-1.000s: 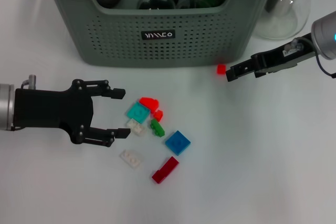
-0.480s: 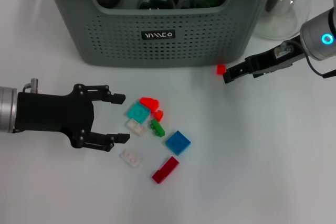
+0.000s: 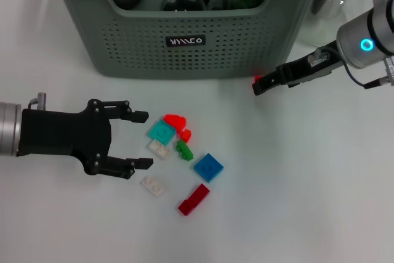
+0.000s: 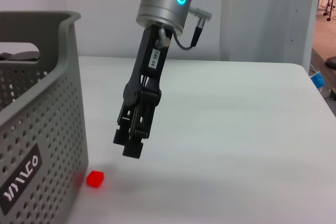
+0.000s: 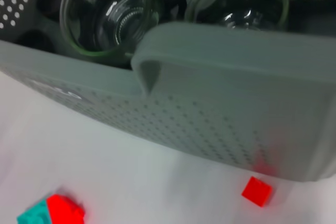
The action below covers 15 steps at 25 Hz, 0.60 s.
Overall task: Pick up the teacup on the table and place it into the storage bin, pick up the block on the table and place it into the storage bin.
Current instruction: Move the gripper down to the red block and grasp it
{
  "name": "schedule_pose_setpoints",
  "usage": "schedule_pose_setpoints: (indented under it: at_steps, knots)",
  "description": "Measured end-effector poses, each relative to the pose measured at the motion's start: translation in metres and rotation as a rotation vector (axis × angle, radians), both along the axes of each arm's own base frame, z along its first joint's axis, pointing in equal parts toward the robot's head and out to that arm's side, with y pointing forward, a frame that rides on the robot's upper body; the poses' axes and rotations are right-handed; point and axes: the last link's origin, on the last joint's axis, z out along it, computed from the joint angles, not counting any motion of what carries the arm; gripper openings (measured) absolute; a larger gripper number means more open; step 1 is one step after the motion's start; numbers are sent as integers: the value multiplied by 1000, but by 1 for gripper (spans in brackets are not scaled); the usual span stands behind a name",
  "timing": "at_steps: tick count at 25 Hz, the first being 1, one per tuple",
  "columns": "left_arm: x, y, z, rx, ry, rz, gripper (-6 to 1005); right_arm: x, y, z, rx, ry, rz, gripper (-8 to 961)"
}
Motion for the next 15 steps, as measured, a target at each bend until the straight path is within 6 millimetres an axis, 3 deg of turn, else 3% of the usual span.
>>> schedule_pose_setpoints:
  at_steps: [15]
  knots:
    - [0, 0, -1, 6, 1, -20, 829, 3, 2, -14, 14, -30, 24, 914]
